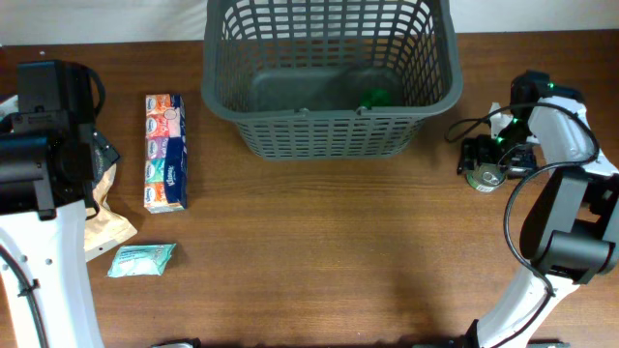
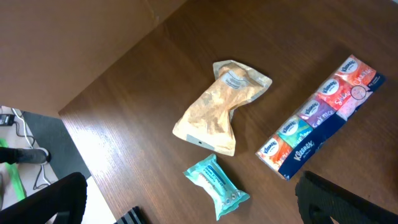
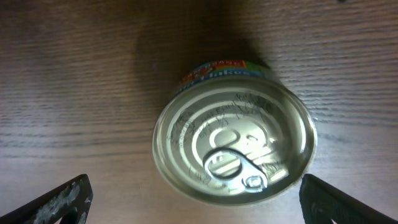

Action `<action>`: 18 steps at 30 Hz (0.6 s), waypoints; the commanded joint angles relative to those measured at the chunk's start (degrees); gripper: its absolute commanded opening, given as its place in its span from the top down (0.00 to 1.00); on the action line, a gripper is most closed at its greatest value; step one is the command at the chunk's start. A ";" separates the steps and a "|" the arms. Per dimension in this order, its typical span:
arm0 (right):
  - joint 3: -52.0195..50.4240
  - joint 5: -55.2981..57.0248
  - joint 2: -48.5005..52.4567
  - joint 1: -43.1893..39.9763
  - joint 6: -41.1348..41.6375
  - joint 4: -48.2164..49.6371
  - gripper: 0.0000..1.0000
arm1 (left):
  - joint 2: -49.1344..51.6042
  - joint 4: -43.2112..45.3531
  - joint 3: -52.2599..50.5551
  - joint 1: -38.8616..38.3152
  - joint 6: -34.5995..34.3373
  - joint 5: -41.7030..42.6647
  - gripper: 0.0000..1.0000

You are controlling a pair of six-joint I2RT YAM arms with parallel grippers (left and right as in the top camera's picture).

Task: Pack container
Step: 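Lower the right gripper over the tuna can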

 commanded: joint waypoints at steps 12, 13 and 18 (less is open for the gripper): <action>-2.29 0.02 0.13 0.20 1.97 4.66 0.01 | 0.20 -0.07 -0.09 0.24 -0.57 0.20 0.00; -2.27 0.11 0.13 0.20 1.97 4.63 0.01 | 0.20 -0.07 -0.09 0.26 -0.57 0.20 0.01; -2.25 1.86 0.13 0.20 2.27 4.57 0.01 | 0.20 -0.07 -0.09 0.26 -0.57 0.20 0.00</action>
